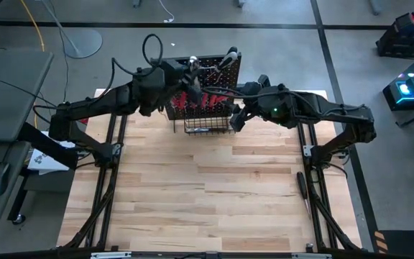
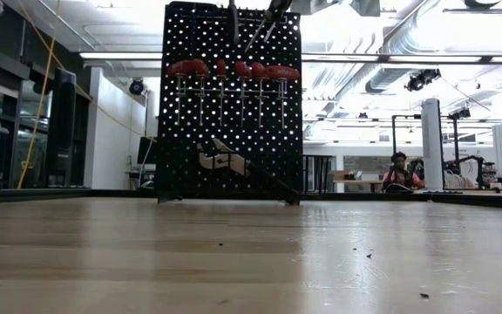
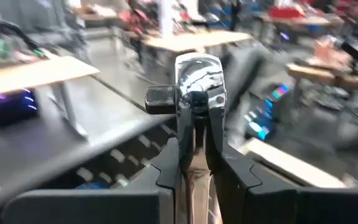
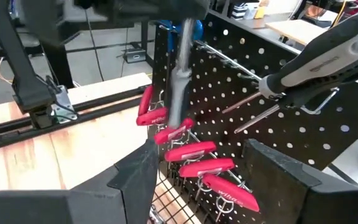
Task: Hang tools onto peg board
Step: Put the ratchet wrench into the black wire basket on the peg board
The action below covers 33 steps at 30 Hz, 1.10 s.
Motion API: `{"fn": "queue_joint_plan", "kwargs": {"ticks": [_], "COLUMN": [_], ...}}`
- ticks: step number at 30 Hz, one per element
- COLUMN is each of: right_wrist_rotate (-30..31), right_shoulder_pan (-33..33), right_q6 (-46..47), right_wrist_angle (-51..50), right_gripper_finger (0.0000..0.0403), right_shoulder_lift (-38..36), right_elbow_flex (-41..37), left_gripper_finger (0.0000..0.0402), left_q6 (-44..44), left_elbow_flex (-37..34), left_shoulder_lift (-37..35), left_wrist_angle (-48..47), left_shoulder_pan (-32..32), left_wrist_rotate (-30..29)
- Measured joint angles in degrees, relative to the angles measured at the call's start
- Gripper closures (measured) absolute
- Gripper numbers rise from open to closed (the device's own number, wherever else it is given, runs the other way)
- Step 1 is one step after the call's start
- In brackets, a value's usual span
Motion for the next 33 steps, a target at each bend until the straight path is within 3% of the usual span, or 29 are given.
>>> {"fn": "queue_joint_plan", "kwargs": {"ticks": [4, 7, 13, 17, 21, 26, 33], "right_wrist_rotate": [0.49, 0.48, 0.46, 0.48, 0.63, 2.41, 3.67], "right_shoulder_pan": [0.00, 0.00, 0.00, 0.00, 0.00, 0.00, 0.04], "right_q6": [0.13, 0.15, 0.10, 0.00, -0.24, 0.03, 5.34], "right_wrist_angle": [0.16, 0.17, -0.33, -1.67, -4.66, -6.64, -7.35], "right_gripper_finger": [0.0178, 0.0178, 0.0178, 0.0178, 0.0178, 0.0178, 0.0178], "right_shoulder_lift": [0.00, 0.02, 0.02, 0.02, -0.07, -1.71, -6.12], "right_elbow_flex": [0.00, -0.04, -0.04, -0.04, -0.04, -0.04, -0.04], "left_gripper_finger": [0.0351, 0.0351, 0.0351, 0.0351, 0.0351, 0.0351, 0.0351], "left_q6": [2.47, 2.58, -1.29, -1.38, 0.38, 7.88, 24.88], "left_elbow_flex": [0.15, 0.02, 0.02, 0.10, -1.45, -8.87, -8.85], "left_shoulder_lift": [0.84, 1.59, -0.98, -3.37, -3.23, 0.17, 11.34], "left_wrist_angle": [2.29, 3.44, -1.16, -12.04, -21.98, -17.28, -11.85], "left_shoulder_pan": [0.58, 0.55, -0.76, -5.53, -10.57, -11.62, -7.65], "left_wrist_rotate": [-0.96, 1.57, 17.45, 24.42, 23.82, 21.62, 21.20]}}
